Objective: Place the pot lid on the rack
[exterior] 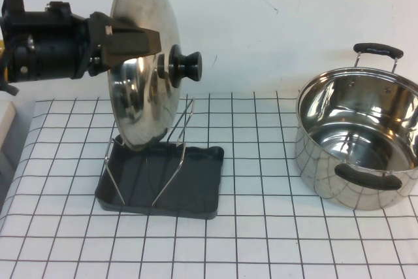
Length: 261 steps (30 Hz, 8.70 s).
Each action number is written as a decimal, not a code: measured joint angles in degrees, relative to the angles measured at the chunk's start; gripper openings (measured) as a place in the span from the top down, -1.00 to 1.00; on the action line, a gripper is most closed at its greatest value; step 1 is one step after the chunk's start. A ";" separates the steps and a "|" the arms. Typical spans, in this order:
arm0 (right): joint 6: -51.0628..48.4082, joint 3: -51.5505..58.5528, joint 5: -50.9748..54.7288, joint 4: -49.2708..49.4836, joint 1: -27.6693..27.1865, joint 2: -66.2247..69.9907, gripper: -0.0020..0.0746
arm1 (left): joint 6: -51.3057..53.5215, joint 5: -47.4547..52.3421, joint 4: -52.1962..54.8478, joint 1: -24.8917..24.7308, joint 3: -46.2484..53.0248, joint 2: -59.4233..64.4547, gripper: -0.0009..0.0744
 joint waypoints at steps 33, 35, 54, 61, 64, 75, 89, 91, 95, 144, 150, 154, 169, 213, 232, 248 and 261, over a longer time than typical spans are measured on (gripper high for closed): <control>3.83 8.98 6.12 -2.32 0.00 -6.30 0.95 | 9.72 -1.14 0.00 2.66 7.82 6.61 0.84; 3.83 8.98 6.71 -2.32 0.00 -6.30 0.95 | 10.74 -0.04 0.00 2.66 8.77 6.71 0.84; 4.29 8.98 7.82 -2.42 0.00 -6.30 0.95 | 11.70 -1.59 0.00 2.66 9.27 6.71 0.84; 4.29 8.98 7.82 -2.42 0.00 -6.00 0.95 | 12.98 -0.12 0.00 2.66 9.27 7.36 0.84; 4.29 8.98 7.82 -2.42 0.00 -6.00 0.95 | 13.18 -0.12 0.00 2.66 9.27 9.09 0.84; 4.42 8.98 7.82 -2.42 0.00 -6.00 0.95 | 15.39 -2.38 -0.11 2.75 9.27 12.55 0.84; 4.90 11.39 8.34 -2.42 0.00 -6.00 0.95 | 18.06 0.93 0.01 2.75 8.71 13.04 -0.73; 5.12 11.77 8.39 -2.42 0.00 -6.00 0.95 | 17.84 0.22 0.01 2.75 7.28 13.09 -0.80; 5.31 11.75 8.48 -2.42 0.00 -6.00 0.95 | 17.71 -0.46 0.01 2.75 3.87 13.09 -0.85; -63.83 -7.68 78.56 31.96 0.00 -9.28 0.95 | 4.17 3.45 0.01 43.07 -30.40 -5.41 0.98; -64.84 -6.68 75.46 52.92 0.00 -9.49 0.95 | 4.38 -2.85 0.01 41.33 -28.78 -6.56 0.98; -67.07 -2.46 68.93 60.54 0.00 -9.84 0.95 | 4.67 0.42 0.01 41.33 -28.78 -11.76 0.98; -81.12 10.68 66.28 65.50 0.00 -10.41 0.95 | 38.55 42.70 -0.79 41.33 -24.57 -18.98 0.98; -80.63 19.64 51.33 69.36 0.00 -14.43 0.95 | 0.74 5.34 -0.03 12.14 30.02 -40.70 0.98; -80.63 19.64 51.46 69.60 0.00 -14.43 0.95 | 7.54 11.99 -0.03 -2.45 30.86 -55.18 0.98; -80.54 19.64 51.65 69.69 0.00 -14.43 0.95 | 49.46 56.49 -33.30 -4.11 39.24 -61.83 0.98; -80.51 19.64 51.74 69.72 0.00 -14.43 0.95 | 93.72 61.52 -73.48 -0.07 65.47 -75.05 0.98</control>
